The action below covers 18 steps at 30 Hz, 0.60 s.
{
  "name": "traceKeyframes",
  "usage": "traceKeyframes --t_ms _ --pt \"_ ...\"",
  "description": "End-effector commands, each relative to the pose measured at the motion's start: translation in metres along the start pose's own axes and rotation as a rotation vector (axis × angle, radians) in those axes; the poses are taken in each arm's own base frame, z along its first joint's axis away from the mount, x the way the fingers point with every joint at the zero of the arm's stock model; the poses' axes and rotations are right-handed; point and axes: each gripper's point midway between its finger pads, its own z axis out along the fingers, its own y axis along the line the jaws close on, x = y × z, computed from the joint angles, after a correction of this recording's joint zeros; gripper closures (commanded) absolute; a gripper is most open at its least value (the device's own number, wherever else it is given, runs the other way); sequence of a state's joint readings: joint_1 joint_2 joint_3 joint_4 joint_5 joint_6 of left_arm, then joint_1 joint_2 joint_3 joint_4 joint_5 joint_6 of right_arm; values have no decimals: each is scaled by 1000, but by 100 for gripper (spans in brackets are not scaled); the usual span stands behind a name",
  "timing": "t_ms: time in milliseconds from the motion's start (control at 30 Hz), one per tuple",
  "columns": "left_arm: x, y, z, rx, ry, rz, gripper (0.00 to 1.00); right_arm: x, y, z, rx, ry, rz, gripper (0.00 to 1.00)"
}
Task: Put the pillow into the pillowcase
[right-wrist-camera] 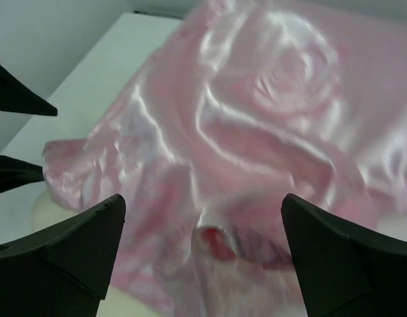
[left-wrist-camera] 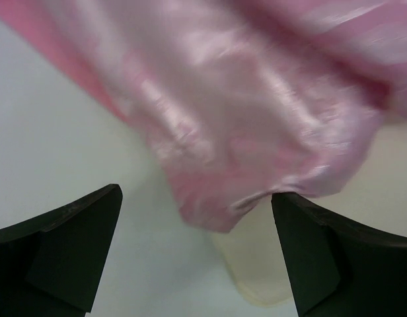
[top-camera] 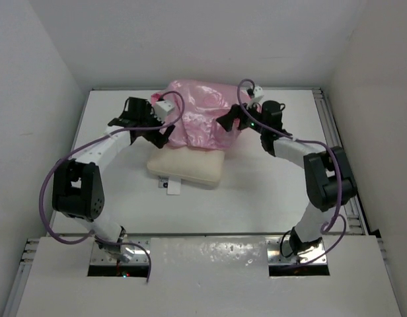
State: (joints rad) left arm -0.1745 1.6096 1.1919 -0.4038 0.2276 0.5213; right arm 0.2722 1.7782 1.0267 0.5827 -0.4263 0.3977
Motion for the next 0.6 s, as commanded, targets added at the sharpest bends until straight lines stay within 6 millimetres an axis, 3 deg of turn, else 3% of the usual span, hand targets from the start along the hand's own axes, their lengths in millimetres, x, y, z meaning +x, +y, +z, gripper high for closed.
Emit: traceKeyframes --t_ms 0,33,100,133,200,233,267,333,367,433,467,533,567 --pt "-55 -30 -9 64 -108 147 6 -36 -24 -52 172 -184 251 1" --pt "-64 -47 -10 91 -112 194 7 -34 -34 -65 240 -185 300 1" --pt "-71 -71 -13 135 -78 276 9 -7 -51 -97 437 -110 386 1" --pt "-78 -75 -12 138 -87 303 10 1 -50 -105 479 -88 393 1" --pt "-75 -83 -7 143 -52 348 10 39 -34 -121 540 -17 463 1" --pt "-75 -88 -3 142 -45 366 10 32 -20 -128 525 -54 484 1" --pt "-74 -86 1 131 -41 374 9 54 -6 -132 548 -47 565 1" --pt "-64 -73 17 78 -13 361 8 55 13 -139 557 -109 661 1" --pt "-62 -68 21 57 -9 349 7 73 27 -140 575 -120 765 1" --pt "-52 -54 37 8 24 311 7 83 48 -137 548 -133 857 1" --pt "-56 -50 43 -12 0 300 7 92 71 -130 499 -125 939 1" --pt "-59 -57 54 3 -27 297 7 105 90 -122 475 -122 1020 1" --pt "-68 -62 57 16 -59 296 6 114 108 -112 426 -112 1100 1"
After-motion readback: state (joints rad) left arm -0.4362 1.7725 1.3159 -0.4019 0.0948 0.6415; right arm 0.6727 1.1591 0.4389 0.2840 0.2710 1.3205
